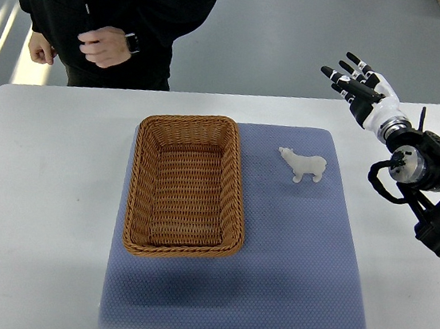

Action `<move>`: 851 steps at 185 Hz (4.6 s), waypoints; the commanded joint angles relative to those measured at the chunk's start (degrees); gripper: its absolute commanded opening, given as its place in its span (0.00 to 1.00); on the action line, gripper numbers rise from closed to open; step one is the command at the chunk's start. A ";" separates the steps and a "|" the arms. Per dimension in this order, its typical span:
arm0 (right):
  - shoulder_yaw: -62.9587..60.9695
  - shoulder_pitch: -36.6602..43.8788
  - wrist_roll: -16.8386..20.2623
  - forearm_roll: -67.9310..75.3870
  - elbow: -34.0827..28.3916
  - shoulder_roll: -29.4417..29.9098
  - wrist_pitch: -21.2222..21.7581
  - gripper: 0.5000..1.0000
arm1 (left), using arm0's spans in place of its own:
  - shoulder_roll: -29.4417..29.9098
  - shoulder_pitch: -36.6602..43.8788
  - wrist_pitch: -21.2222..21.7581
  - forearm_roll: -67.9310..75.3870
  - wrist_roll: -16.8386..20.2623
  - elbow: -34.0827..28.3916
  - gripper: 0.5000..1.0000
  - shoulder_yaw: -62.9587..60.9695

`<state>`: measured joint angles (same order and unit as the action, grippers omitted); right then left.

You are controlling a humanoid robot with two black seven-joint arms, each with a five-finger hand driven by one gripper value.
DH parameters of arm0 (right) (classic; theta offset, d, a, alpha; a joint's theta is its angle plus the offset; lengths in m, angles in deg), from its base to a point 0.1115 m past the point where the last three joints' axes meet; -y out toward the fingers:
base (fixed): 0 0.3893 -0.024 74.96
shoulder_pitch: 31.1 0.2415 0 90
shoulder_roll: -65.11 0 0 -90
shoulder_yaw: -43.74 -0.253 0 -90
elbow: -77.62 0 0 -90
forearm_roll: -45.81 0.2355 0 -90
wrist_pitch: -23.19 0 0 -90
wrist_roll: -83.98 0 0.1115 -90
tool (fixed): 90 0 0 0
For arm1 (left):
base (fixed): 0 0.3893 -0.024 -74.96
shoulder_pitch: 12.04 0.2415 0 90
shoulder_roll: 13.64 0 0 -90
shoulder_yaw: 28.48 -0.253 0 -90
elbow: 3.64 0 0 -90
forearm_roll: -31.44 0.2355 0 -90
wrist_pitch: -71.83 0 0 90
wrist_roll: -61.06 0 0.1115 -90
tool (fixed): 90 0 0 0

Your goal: Place white bear in brown basket with right hand

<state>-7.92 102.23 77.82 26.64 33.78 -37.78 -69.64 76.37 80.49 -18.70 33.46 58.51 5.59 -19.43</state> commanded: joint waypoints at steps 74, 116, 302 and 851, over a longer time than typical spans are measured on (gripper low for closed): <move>0.15 -0.01 0.09 -0.09 -0.02 -0.12 0.19 0.85 | 0.00 -0.07 0.00 0.09 0.00 0.00 1.00 0.00; 0.42 0.17 0.18 -0.18 0.07 -0.20 0.37 0.85 | 0.00 0.01 0.00 0.09 0.00 0.09 1.00 0.00; 31.70 12.65 -2.02 -51.85 -1.08 -9.78 17.16 0.85 | 0.00 -0.07 0.00 0.00 0.00 0.00 1.00 -0.09; 41.73 28.12 -2.99 -63.19 -4.94 1.64 15.49 0.09 | 0.00 -1.48 0.00 0.09 -0.53 0.09 1.00 -0.09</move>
<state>33.17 129.76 74.86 -36.13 29.98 -39.16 -54.20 76.37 79.03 -18.70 33.54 58.01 5.68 -19.52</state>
